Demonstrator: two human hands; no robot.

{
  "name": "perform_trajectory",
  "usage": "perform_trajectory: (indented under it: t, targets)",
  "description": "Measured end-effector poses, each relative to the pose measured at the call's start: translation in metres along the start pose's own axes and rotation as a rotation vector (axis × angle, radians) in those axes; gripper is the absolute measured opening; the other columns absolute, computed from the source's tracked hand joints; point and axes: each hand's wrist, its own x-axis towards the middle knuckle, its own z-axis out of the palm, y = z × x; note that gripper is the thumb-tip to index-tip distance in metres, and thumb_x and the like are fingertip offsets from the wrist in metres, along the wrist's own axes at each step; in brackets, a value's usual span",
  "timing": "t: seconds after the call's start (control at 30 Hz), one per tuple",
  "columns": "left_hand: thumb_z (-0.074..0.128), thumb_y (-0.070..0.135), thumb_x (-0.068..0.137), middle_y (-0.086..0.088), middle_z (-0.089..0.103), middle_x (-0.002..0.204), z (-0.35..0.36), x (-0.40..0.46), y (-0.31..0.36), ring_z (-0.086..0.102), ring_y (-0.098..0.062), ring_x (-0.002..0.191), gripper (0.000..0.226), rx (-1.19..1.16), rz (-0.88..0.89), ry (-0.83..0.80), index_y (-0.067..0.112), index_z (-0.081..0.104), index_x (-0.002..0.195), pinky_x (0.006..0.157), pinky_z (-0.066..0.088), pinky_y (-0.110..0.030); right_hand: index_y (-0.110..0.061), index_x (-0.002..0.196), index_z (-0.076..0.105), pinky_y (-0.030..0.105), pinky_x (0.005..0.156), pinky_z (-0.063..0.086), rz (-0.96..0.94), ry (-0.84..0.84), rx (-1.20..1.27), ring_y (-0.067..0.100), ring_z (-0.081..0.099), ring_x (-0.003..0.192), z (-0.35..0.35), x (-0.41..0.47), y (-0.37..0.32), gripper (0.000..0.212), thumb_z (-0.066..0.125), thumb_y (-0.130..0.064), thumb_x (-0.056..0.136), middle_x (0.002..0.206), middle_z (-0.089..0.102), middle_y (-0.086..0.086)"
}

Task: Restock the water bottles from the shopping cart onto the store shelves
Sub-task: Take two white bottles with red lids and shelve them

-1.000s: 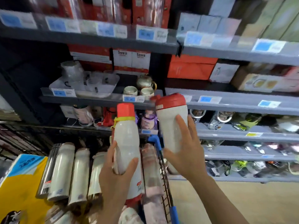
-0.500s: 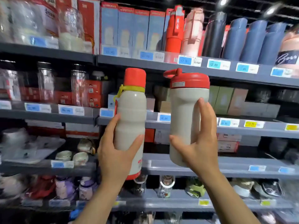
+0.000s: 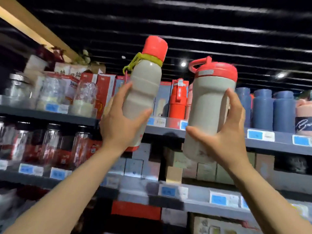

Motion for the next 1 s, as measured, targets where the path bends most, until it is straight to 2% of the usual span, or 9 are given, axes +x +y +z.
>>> perform_trajectory:
  t: [0.13,0.27,0.37,0.43,0.5,0.6,0.77,0.87,1.0]
  targets:
    - [0.067,0.056,0.071,0.011,0.049,0.132,0.026,0.052,-0.014,0.053,-0.017,0.11,0.071,0.028,0.066,0.042,0.042,0.036,0.134,0.08,0.048,-0.035,-0.023,0.146,0.021,-0.013,0.078,0.016,-0.052,0.024,0.005,-0.04,0.016,0.101,0.031,0.041,0.009,0.107,0.088,-0.022,0.062,0.142,0.024,0.002]
    - [0.061,0.064,0.068,0.005,0.05,0.131,0.049,0.093,-0.048,0.052,-0.021,0.112,0.074,0.024,0.11,0.057,0.042,0.036,0.134,0.086,0.049,-0.044,-0.03,0.147,0.018,-0.01,0.076,0.022,-0.079,0.075,0.041,-0.012,0.028,0.099,0.079,0.084,0.021,0.11,0.088,-0.027,0.062,0.139,0.022,0.0]
    - [0.067,0.058,0.071,0.006,0.051,0.132,0.07,0.119,-0.082,0.053,-0.018,0.113,0.075,-0.005,0.061,0.034,0.042,0.035,0.136,0.089,0.048,-0.04,-0.034,0.148,0.014,0.006,0.082,0.027,-0.11,0.097,0.01,-0.008,0.024,0.102,0.121,0.119,0.031,0.111,0.086,-0.033,0.064,0.144,0.018,0.002]
    - [0.072,0.056,0.074,0.008,0.052,0.135,0.083,0.133,-0.106,0.051,-0.013,0.119,0.078,-0.134,0.022,-0.018,0.038,0.035,0.14,0.098,0.044,-0.039,-0.032,0.149,0.014,0.003,0.076,0.026,-0.138,0.104,-0.043,-0.008,0.021,0.099,0.148,0.138,0.04,0.11,0.085,-0.033,0.065,0.147,0.017,0.005]
    - [0.073,0.049,0.077,0.002,0.058,0.126,0.094,0.143,-0.133,0.059,-0.018,0.11,0.077,-0.067,0.061,-0.052,0.042,0.03,0.141,0.086,0.049,-0.037,-0.027,0.149,0.017,0.001,0.071,0.027,-0.161,0.115,-0.07,-0.009,0.02,0.094,0.172,0.148,0.053,0.109,0.086,-0.03,0.064,0.146,0.019,0.009]
    - [0.067,0.016,0.082,-0.008,0.057,0.115,0.111,0.151,-0.163,0.058,-0.032,0.097,0.076,0.131,-0.01,-0.083,0.036,0.025,0.141,0.068,0.042,-0.034,-0.025,0.148,0.017,-0.005,0.069,0.027,-0.136,0.115,-0.079,-0.007,0.021,0.091,0.2,0.151,0.074,0.108,0.086,-0.027,0.065,0.145,0.02,0.01]
    - [0.063,0.024,0.088,-0.01,0.055,0.106,0.127,0.16,-0.188,0.052,-0.029,0.082,0.065,0.192,-0.225,-0.365,0.026,0.024,0.14,0.063,0.037,-0.031,-0.035,0.149,0.008,0.01,0.077,0.024,-0.051,0.018,-0.081,0.003,0.028,0.099,0.231,0.142,0.103,0.116,0.086,-0.029,0.063,0.147,0.018,0.006]
    - [0.062,0.03,0.088,-0.002,0.053,0.108,0.127,0.16,-0.191,0.047,-0.021,0.078,0.065,0.253,-0.2,-0.501,0.032,0.023,0.139,0.059,0.036,-0.028,-0.038,0.148,0.008,0.017,0.08,0.029,0.023,-0.038,-0.031,0.002,0.026,0.095,0.232,0.14,0.111,0.114,0.085,-0.03,0.064,0.145,0.021,-0.001]
    - [0.063,0.035,0.088,-0.004,0.051,0.109,0.126,0.155,-0.183,0.047,-0.019,0.077,0.068,0.326,-0.145,-0.527,0.026,0.019,0.14,0.054,0.033,-0.028,-0.038,0.148,0.005,0.024,0.081,0.033,0.022,-0.07,-0.095,0.011,0.03,0.098,0.229,0.138,0.114,0.115,0.083,-0.034,0.063,0.141,0.022,0.003]
